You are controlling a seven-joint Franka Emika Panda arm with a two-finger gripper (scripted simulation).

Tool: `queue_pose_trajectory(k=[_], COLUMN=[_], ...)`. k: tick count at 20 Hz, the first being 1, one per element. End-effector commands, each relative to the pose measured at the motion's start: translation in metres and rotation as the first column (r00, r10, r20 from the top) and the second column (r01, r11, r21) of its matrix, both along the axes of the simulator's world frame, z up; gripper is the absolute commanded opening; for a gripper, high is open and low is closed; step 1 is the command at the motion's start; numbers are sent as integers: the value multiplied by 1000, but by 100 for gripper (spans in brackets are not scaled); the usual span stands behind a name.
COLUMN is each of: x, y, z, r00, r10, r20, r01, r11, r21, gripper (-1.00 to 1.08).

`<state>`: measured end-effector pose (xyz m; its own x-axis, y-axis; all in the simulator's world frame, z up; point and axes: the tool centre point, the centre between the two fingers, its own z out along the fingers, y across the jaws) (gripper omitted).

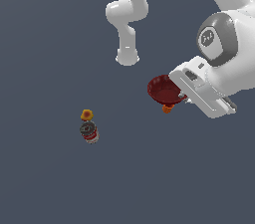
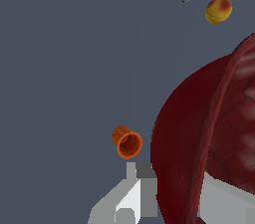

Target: Pick up a designated object from a clutter of objects.

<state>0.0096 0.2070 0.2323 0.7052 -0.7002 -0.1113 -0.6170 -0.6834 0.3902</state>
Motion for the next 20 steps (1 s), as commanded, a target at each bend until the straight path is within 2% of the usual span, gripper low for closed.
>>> queue_pose_trajectory(k=[1,10,20], x=[-6,-22,-26], y=[14,59,79], z=[26,102,134], r00=[1000,1000,1000], r10=[0,-1,-2], r20=[1,1,1], r01=[0,1,2], r11=[1000,1000,1000], r21=[0,1,1], gripper=[-100,-100,-100])
